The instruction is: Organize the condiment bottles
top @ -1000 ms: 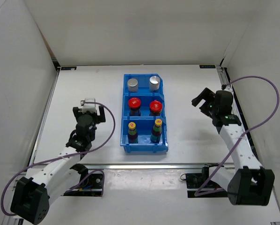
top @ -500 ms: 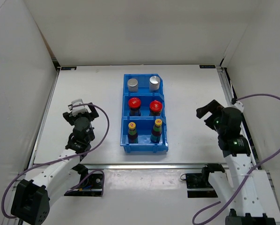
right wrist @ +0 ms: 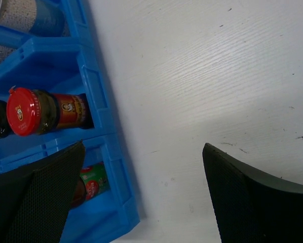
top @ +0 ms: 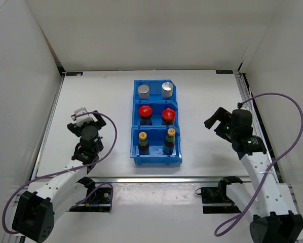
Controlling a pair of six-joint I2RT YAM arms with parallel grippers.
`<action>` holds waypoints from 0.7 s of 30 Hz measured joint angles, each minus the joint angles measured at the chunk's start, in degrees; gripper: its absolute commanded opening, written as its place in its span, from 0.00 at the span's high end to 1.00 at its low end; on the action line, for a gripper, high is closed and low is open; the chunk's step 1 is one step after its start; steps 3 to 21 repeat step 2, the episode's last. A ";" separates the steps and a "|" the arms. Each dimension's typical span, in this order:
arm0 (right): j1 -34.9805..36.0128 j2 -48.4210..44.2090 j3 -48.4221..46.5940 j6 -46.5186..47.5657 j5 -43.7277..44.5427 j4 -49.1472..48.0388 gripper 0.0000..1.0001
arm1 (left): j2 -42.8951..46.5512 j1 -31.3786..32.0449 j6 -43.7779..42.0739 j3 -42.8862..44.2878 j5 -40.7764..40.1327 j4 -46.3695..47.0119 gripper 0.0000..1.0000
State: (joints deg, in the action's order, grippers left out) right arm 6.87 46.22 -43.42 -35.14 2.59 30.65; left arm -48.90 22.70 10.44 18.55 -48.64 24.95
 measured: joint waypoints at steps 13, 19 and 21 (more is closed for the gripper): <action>0.42 -0.02 0.00 0.50 -0.20 -0.24 0.00 | 0.09 0.00 0.85 0.00 0.02 0.02 0.00; 0.42 -0.02 0.00 0.50 -0.20 -0.24 0.00 | 0.09 0.00 0.85 0.00 0.02 0.02 0.00; 0.42 -0.02 0.00 0.50 -0.20 -0.24 0.00 | 0.09 0.00 0.85 0.00 0.02 0.02 0.00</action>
